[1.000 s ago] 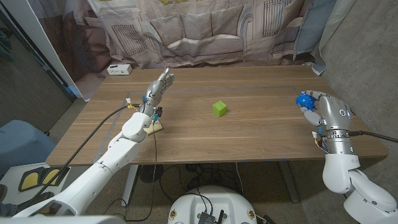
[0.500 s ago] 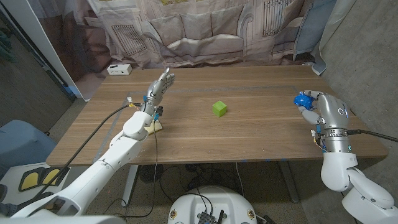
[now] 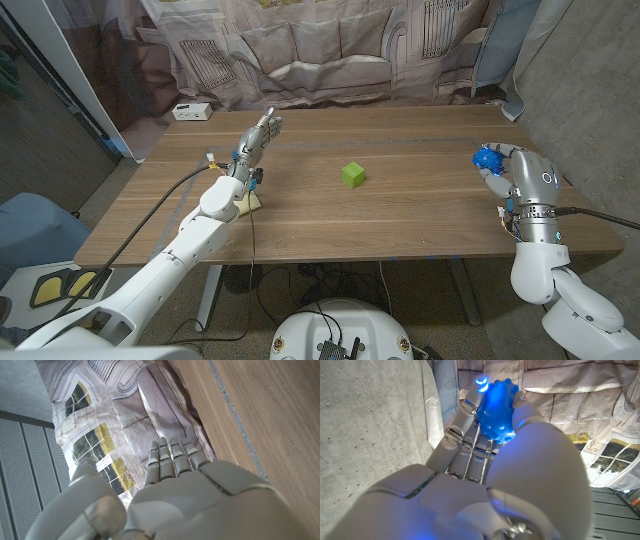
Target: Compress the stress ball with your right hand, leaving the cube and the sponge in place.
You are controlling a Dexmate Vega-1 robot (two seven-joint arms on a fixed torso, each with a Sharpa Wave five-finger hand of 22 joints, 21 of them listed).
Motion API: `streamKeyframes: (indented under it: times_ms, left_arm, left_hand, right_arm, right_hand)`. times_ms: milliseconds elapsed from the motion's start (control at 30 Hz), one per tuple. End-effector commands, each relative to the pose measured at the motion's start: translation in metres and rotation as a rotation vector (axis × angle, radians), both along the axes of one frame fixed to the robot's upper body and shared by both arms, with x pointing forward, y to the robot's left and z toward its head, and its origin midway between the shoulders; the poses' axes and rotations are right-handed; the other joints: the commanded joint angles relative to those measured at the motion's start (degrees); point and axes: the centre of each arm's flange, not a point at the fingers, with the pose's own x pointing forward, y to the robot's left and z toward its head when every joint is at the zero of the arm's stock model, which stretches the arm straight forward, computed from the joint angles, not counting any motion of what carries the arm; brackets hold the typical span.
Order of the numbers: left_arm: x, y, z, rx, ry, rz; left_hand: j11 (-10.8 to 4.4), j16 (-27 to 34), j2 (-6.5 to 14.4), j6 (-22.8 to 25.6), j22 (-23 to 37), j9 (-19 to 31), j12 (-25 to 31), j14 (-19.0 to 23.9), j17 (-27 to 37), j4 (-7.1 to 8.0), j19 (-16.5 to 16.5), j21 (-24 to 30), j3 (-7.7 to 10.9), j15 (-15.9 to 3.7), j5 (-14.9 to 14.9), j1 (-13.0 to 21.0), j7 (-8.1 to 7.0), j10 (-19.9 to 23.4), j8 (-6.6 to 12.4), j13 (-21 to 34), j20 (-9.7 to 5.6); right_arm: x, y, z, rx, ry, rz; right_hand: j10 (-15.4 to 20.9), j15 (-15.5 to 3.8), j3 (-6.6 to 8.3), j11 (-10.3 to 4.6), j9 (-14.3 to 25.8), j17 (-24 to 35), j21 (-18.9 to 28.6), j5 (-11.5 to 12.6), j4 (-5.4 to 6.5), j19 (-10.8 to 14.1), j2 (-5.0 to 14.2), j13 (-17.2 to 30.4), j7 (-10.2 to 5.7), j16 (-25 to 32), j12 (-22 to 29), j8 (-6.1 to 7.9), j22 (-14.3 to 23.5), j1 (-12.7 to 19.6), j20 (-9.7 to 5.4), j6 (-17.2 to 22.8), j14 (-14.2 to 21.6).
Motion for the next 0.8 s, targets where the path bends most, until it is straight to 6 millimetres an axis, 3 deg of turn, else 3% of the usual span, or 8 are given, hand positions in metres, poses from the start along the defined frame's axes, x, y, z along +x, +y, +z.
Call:
streamKeyframes:
  times_ms: [33, 233, 500, 800]
  left_arm:
    - [0.006, -0.002, 0.008, 0.011, 0.0, -0.002]
    - [0.009, -0.003, 0.01, 0.015, 0.002, -0.003]
    - [0.009, -0.004, 0.015, 0.023, -0.001, -0.002]
    - [0.007, -0.005, 0.022, 0.035, -0.013, -0.002]
  left_hand:
    - [0.12, -0.1, 0.2, 0.6, 0.3, 0.3, 0.0, 0.6, 0.1, -0.24, 0.1, -0.2, 0.18, 0.11, -0.2, 0.0, -0.11, 0.3, -0.2, 0.1, 0.54]
    - [0.2, -0.1, 0.2, 0.6, 0.3, 0.3, 0.0, 0.6, 0.1, -0.27, 0.1, -0.2, 0.18, 0.1, -0.2, 0.0, -0.13, 0.4, -0.19, 0.1, 0.56]
    - [0.13, -0.1, 0.3, 0.7, 0.3, 0.3, 0.0, 0.6, 0.1, -0.31, 0.0, -0.2, 0.18, 0.1, -0.2, 0.0, -0.14, 0.4, -0.18, 0.1, 0.54]
    - [-0.06, -0.1, 0.3, 0.6, 0.3, 0.3, 0.0, 0.6, 0.1, -0.36, 0.0, -0.2, 0.19, 0.1, -0.2, 0.0, -0.11, 0.4, -0.2, 0.1, 0.55]
  right_arm:
    - [0.003, 0.0, -0.002, 0.014, -0.016, -0.01]
    - [0.006, 0.0, -0.003, 0.012, -0.021, -0.017]
    - [0.008, -0.001, -0.005, 0.014, -0.031, -0.026]
    - [0.006, -0.001, -0.006, 0.014, -0.022, -0.028]
  right_hand:
    - [-1.5, -9.69, -0.18, -0.09, 0.5, 1.0, 0.1, 0.3, 1.03, -2.1, 5.81, 0.3, -0.57, -0.6, -0.9, -1.0, -0.2, 4.5, 0.34, -1.2, 3.9]
    - [-3.0, -8.4, -1.73, 0.25, 0.5, 1.6, -0.1, 0.3, 1.7, -3.9, 5.46, 0.4, -0.63, -1.8, -1.7, -1.73, -0.6, 2.4, 0.76, -2.8, 0.5]
    - [-4.8, -7.98, -3.3, -0.59, 0.3, 2.1, -0.6, 0.1, 2.14, -5.8, 4.35, 0.5, -0.6, -2.8, -2.2, -2.3, -1.0, -0.1, 1.14, -4.6, -2.2]
    - [-7.5, -6.85, -4.58, 0.31, 0.3, 2.4, -1.9, -0.2, 2.23, -8.9, 3.32, 0.6, -0.41, -4.4, -2.6, -2.84, -1.2, -2.2, 1.93, -7.8, -5.9]
